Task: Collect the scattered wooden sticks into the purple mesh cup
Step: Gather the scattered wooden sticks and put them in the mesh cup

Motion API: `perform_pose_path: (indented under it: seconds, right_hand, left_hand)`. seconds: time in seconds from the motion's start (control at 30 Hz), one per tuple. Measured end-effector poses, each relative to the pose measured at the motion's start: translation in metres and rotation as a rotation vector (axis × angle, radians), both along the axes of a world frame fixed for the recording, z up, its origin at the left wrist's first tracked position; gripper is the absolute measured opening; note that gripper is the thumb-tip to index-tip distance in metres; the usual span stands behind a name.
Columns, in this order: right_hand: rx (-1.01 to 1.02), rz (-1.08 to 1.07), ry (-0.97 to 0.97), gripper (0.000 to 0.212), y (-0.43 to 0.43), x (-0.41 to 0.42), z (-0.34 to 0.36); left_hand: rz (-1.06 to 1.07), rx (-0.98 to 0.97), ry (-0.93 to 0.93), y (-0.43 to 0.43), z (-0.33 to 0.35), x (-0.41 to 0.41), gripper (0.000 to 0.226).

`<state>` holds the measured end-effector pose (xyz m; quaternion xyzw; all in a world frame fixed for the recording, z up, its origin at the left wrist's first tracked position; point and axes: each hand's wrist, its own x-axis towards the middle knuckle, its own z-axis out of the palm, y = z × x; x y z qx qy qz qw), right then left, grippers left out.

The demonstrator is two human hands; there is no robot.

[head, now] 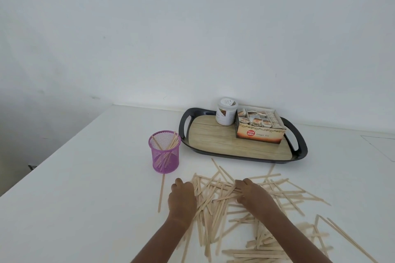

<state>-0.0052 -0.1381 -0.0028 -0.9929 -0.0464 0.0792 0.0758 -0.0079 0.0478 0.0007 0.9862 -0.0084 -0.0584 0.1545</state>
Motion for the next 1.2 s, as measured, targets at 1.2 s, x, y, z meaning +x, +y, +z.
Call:
perform_pose_path:
  seconds: [1.2]
  right_hand:
    - [0.035, 0.143, -0.302, 0.046, -0.029, -0.013, 0.04]
  left_hand:
    - [0.137, -1.055, -0.099, 0.012, 0.026, 0.033, 0.02]
